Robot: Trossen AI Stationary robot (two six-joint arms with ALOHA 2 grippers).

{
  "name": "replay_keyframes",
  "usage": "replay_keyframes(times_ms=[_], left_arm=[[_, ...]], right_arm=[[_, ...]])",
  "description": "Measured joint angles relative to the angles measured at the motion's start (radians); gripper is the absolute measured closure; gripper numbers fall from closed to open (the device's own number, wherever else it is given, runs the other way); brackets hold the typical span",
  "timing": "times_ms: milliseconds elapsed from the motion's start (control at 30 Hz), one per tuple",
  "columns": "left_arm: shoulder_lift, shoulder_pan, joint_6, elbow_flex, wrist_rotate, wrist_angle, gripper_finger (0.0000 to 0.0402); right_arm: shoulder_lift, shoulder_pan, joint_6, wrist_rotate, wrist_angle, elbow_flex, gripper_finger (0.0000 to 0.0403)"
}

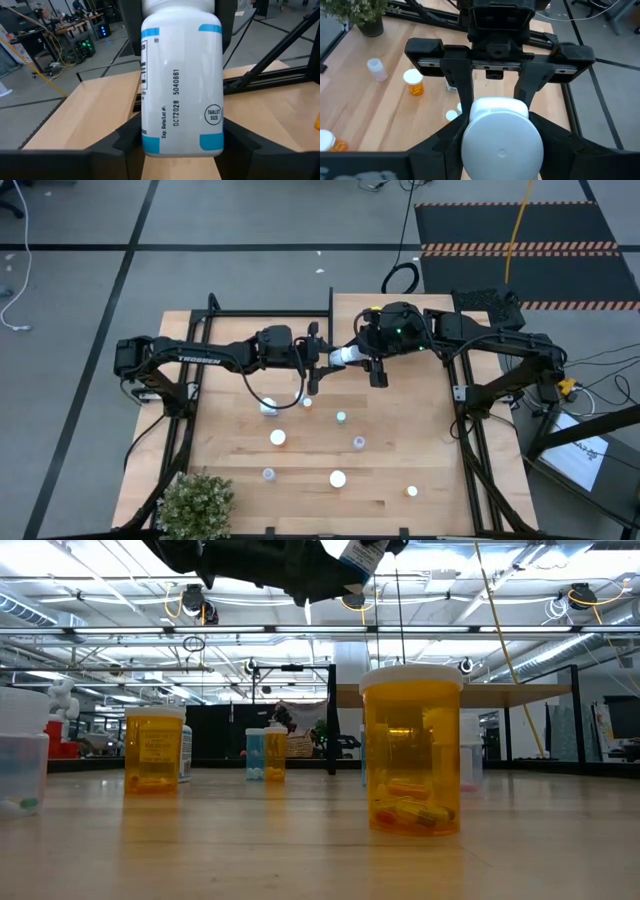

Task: Pick and place medicine bottles onto shelf by color
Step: Put the bottom white pill bottle on the shelf

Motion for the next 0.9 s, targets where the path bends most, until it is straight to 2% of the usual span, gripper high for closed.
replay_keyframes(times_ms=[167, 300, 567, 733, 900], left_arm=[[0.0, 0.0, 0.001, 0.0, -0.001, 0.003, 0.0229], [0.0, -0.001, -0.003, 0.0, -0.001, 0.004, 0.0216], [0.0, -0.007, -0.017, -0.002, -0.005, 0.025, 0.0205], [0.0, -0.023, -0.01, -0.002, -0.012, 0.035, 0.0209], [-0.002, -0.03, -0.026, 0.0, -0.032, 0.079, 0.0183]], right_arm=[[0.0, 0.006, 0.033, 0.003, 0.009, 0.0, 0.0212], [0.0, 0.014, 0.017, 0.006, 0.006, 0.0, 0.0208], [0.0, 0.015, 0.019, 0.005, 0.003, 0.002, 0.0239], [-0.001, 0.016, 0.019, 0.003, 0.001, 0.002, 0.0224], [0.002, 0.021, 0.017, 0.029, -0.005, 0.0, 0.0225]])
